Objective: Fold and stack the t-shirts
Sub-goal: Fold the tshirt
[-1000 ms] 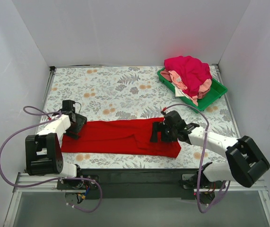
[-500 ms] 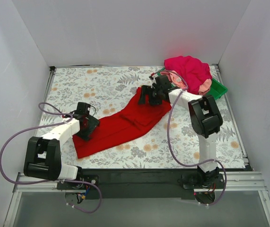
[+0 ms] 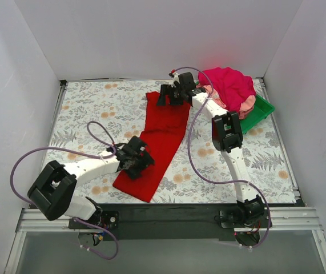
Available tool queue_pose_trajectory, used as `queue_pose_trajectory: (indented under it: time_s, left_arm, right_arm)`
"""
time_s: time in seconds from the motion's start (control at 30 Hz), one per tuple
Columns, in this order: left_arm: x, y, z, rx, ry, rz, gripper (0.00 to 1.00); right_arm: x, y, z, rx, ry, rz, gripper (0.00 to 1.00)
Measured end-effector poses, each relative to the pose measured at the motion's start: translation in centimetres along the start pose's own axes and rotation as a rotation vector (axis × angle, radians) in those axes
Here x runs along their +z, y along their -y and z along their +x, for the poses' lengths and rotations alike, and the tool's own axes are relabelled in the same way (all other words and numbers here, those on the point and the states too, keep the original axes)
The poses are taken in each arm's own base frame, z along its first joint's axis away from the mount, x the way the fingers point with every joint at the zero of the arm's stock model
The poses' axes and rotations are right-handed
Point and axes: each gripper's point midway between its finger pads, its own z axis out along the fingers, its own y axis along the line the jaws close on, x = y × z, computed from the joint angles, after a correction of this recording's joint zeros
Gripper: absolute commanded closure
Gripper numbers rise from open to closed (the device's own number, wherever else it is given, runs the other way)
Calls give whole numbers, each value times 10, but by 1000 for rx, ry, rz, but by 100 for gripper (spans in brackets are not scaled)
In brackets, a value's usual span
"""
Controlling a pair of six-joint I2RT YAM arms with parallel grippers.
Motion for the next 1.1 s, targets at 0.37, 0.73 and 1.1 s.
queue_pose_trajectory:
  time_s: [0.37,0.73,1.1]
  left_arm:
    - [-20,40,124,353,-135,89,26]
    - [-65,46,99,400,31,96,20]
    - [-78,-98,47,458,96,-199,26]
  right_arm:
    - [8,-16,-9,27,38,-107,2]
    - [-73,-63,-35,-78,65,-47,2]
    - [-199,-81,62,-130,40,143,2]
